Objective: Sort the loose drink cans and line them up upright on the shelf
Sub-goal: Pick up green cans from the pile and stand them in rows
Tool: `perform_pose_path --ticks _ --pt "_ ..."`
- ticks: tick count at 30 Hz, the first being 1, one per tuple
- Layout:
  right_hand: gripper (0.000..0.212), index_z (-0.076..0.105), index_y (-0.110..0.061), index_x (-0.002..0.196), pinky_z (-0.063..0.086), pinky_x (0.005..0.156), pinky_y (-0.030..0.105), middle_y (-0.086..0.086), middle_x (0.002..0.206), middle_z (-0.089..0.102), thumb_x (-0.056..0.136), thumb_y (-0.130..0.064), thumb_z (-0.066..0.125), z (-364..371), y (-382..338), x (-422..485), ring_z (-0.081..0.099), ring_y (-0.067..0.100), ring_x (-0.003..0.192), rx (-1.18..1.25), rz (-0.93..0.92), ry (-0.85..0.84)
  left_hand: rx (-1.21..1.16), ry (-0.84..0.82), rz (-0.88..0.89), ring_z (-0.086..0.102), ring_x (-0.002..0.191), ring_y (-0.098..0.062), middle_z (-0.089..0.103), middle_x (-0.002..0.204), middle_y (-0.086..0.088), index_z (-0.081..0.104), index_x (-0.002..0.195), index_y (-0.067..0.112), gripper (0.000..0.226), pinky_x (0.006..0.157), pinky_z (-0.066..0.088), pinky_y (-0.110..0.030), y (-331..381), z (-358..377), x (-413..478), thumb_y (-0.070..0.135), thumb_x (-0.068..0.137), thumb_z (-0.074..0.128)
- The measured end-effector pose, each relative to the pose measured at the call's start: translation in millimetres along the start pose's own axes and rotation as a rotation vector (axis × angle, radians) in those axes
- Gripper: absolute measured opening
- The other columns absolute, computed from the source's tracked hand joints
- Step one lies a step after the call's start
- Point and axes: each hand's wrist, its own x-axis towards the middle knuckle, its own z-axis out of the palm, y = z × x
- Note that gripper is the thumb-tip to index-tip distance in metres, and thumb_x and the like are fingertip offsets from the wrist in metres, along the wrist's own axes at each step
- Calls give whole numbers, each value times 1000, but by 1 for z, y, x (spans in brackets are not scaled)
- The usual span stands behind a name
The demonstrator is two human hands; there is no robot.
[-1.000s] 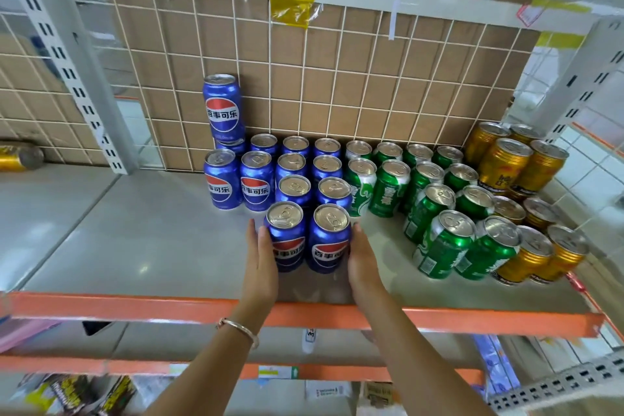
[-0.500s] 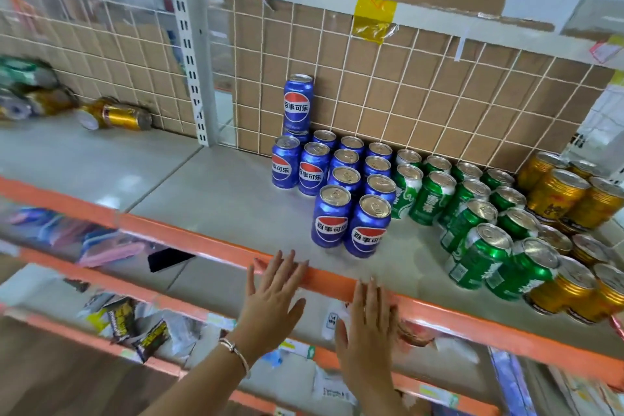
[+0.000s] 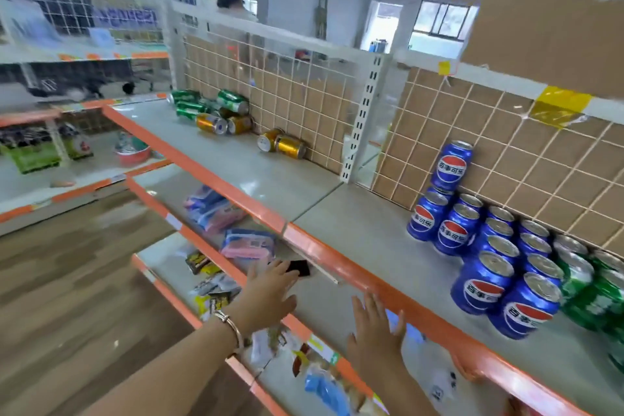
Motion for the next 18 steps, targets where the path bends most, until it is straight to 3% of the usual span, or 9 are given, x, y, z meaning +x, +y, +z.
perform_pose_path --ticks 2,3,4,5,8,10,13,16,18 --pt "58 60 -11 126 -8 113 53 11 133 57 72 -26 48 -15 -48 19 45 15 128 -86 -83 -153 -65 -116 -133 32 137 -10 38 148 4 38 141 27 79 114 14 -47 -46 -26 -16 57 70 20" --pt "56 43 -10 141 -10 113 56 9 149 39 87 -24 39 -22 -75 32 33 13 138 -114 -132 -196 -133 -142 -210 34 136 -13 39 147 3 39 141 28 80 114 16 -39 -77 -36 -23 58 69 20" --pt "56 26 -11 149 -8 112 58 6 156 23 96 -27 32 -26 -98 43 19 13 144 -142 -205 -269 -187 -141 -276 41 132 -16 46 143 -1 44 138 27 70 111 24 -34 -106 -48 -30 55 76 30" --pt "55 22 -12 150 -6 113 58 5 157 18 98 -30 31 -29 -120 57 14 16 146 -143 -218 -398 -202 -139 -330 48 125 -20 53 137 -3 48 135 26 54 106 32 -31 -134 -62 -35 45 85 41" --pt "32 51 -14 119 18 110 55 7 129 46 91 -24 41 -42 -185 89 39 27 130 -10 -263 -459 -232 -127 -403 54 117 -23 57 131 -7 54 130 19 37 98 37 -27 -202 -96 -51 24 93 51" --pt "10 51 -23 99 38 100 44 2 110 52 91 -20 46 -50 -221 109 53 25 111 118 -300 -443 -243 -135 -443 49 122 -22 52 137 -6 52 131 14 38 101 34 -25 -234 -112 -60 23 94 50" --pt "18 41 -34 95 34 84 29 -4 104 48 90 -22 53 -59 -265 126 51 17 101 293 -283 -410 -294 -143 -470 51 121 -21 54 134 -5 53 130 15 40 104 38 -32 -270 -126 -64 27 92 51" --pt "16 42 -39 83 30 85 39 -6 105 56 86 -26 50 -49 -294 144 50 19 109 245 -266 -394 -297 -160 -456 51 121 -20 53 136 -5 53 130 16 38 100 37 -25 -289 -129 -57 23 93 49" --pt "24 33 -34 64 30 79 42 -8 80 49 82 -21 42 -42 -309 158 54 22 99 189 -312 -410 -299 -156 -425 54 114 -18 53 135 -2 52 131 17 38 86 37 -17 -298 -129 -46 20 94 47"
